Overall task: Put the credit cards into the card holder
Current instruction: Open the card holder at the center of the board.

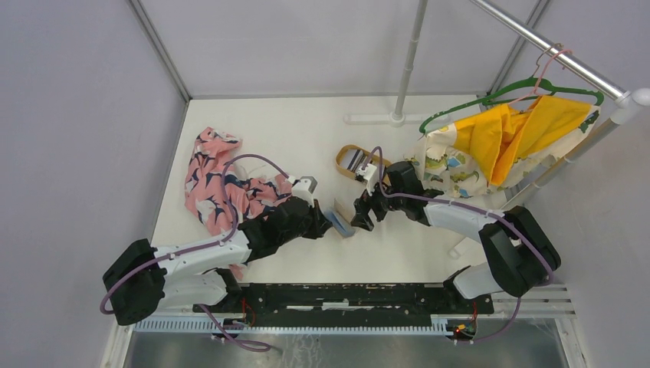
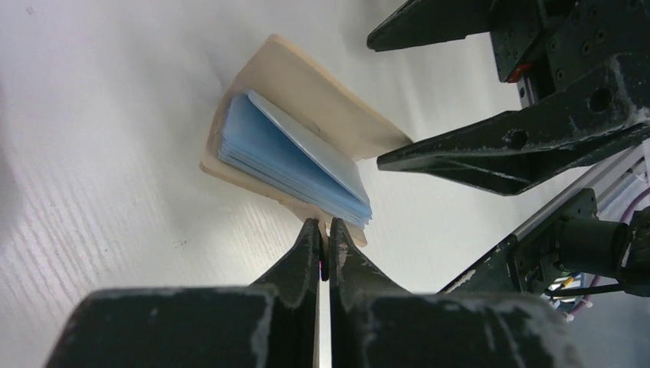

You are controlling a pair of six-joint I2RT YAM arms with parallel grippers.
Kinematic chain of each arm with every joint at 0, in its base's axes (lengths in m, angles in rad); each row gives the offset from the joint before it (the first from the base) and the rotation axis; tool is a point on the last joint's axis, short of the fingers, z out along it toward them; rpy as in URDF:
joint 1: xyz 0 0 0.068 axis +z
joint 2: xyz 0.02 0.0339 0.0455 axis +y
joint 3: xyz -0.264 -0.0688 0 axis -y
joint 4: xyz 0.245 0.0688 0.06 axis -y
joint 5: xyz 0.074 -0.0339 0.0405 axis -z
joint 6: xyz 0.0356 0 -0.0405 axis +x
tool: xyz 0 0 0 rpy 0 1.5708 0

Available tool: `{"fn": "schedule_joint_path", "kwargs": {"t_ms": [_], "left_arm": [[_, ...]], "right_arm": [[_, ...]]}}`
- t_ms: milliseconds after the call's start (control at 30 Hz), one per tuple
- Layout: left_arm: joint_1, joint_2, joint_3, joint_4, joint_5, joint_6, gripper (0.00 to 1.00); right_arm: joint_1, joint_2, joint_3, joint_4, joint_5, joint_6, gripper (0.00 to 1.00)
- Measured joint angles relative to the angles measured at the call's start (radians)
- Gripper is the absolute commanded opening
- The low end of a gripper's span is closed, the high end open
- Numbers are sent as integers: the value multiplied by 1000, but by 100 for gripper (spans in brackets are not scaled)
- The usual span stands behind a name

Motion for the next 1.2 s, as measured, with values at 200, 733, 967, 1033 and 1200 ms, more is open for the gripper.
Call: {"fn": "schedule_joint_path", "kwargs": {"t_ms": [200, 733, 967, 1033, 1200], "left_arm": [[0, -2, 0, -40, -15, 0, 2], [0, 52, -8, -93, -28, 30, 2], [-1, 61, 26, -114, -53, 80, 2], [-1, 69, 54, -113, -53, 100, 2], [-1, 89, 117, -124, -53, 148, 2]], "right_arm": [[-2, -6, 3, -23, 62, -47, 78], [-3, -8, 3, -32, 89, -112, 9], [-8, -63, -22, -88, 112, -174, 10], [-10, -63, -29, -106, 119, -191, 13], [-11, -63, -29, -158, 124, -225, 33]]}}
